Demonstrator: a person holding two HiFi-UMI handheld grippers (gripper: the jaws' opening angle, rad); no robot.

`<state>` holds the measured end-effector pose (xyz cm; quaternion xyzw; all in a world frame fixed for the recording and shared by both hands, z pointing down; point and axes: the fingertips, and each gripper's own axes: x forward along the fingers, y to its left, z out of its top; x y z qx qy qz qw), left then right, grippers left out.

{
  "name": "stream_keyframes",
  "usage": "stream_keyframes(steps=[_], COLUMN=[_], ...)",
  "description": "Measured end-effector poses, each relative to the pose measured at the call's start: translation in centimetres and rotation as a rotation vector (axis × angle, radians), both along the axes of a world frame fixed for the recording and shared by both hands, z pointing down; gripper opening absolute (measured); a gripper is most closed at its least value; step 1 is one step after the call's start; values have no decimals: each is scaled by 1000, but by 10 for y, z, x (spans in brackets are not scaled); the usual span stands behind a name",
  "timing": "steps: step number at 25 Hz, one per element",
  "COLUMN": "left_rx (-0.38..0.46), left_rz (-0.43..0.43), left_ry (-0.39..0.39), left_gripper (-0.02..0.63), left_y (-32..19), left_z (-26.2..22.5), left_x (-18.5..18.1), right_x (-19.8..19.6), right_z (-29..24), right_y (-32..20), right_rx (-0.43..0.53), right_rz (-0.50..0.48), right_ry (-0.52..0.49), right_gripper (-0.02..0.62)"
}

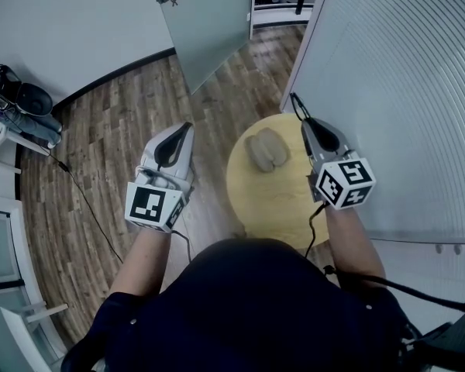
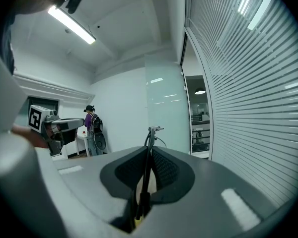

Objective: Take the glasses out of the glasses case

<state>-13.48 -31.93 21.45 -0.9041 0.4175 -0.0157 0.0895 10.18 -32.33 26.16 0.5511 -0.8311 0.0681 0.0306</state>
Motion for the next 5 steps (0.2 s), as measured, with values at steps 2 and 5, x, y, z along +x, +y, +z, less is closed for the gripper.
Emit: stream_keyframes(steps=[2, 5], left_rx=[-5, -10], left_rz=[7, 19], left_ry=[0, -1], left_gripper=[5, 5], left_y=[2, 5], left_z=[2, 6], left_x=[2, 5], right_x=[0, -2], right_z=[-2, -3], right_y=[-1, -2], right_rx=[1, 3], right_rz=[2, 1], right_ry=[-4, -1], right_gripper=[32, 32])
